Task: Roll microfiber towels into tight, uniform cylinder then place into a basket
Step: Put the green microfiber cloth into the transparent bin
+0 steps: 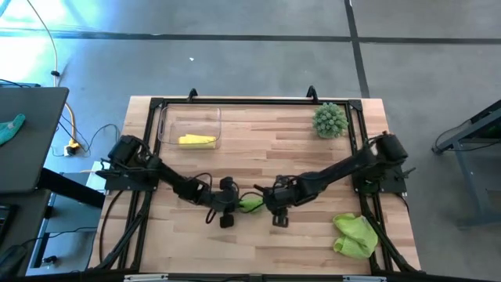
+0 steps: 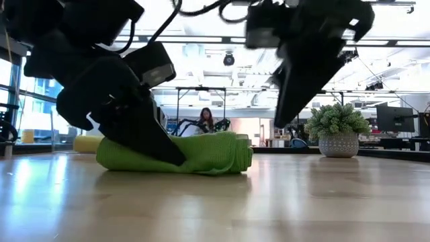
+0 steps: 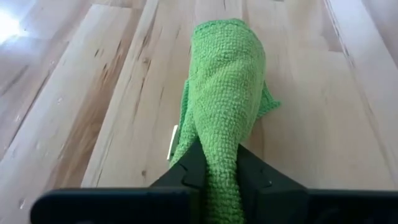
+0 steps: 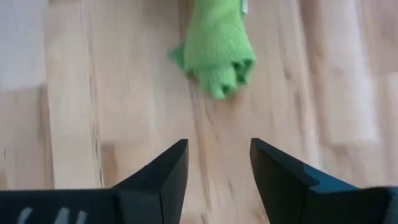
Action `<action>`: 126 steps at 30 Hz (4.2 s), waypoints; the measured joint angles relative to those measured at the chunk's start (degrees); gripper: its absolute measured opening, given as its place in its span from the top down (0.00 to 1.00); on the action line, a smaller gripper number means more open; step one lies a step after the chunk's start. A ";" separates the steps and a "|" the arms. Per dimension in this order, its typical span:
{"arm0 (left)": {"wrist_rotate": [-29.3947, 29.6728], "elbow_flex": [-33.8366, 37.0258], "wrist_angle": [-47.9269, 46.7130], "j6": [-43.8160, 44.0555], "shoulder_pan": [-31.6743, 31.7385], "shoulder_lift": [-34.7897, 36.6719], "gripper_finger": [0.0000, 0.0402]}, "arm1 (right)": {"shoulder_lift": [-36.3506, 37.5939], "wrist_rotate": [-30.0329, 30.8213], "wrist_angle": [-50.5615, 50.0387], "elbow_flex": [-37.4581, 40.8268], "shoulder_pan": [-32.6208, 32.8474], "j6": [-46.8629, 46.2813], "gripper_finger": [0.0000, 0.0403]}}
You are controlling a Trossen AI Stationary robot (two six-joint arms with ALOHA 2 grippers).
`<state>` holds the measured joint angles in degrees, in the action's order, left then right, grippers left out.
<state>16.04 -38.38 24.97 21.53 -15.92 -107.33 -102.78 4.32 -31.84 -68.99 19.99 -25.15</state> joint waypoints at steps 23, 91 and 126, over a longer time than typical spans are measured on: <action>11.53 -5.64 -36.78 -19.91 20.35 38.23 0.93 | 19.12 37.74 -17.24 11.90 15.82 -15.58 0.62; -11.88 3.09 -35.41 -67.67 60.95 31.37 0.93 | 41.24 18.70 30.39 49.24 15.69 -10.81 0.62; -34.50 -4.31 -45.37 -73.50 75.21 21.83 0.92 | 41.24 18.70 30.36 49.24 15.67 -10.81 0.62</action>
<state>-18.46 -42.70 -20.40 -51.97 59.29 -85.50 -61.54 23.03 -1.48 -19.75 35.66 -35.97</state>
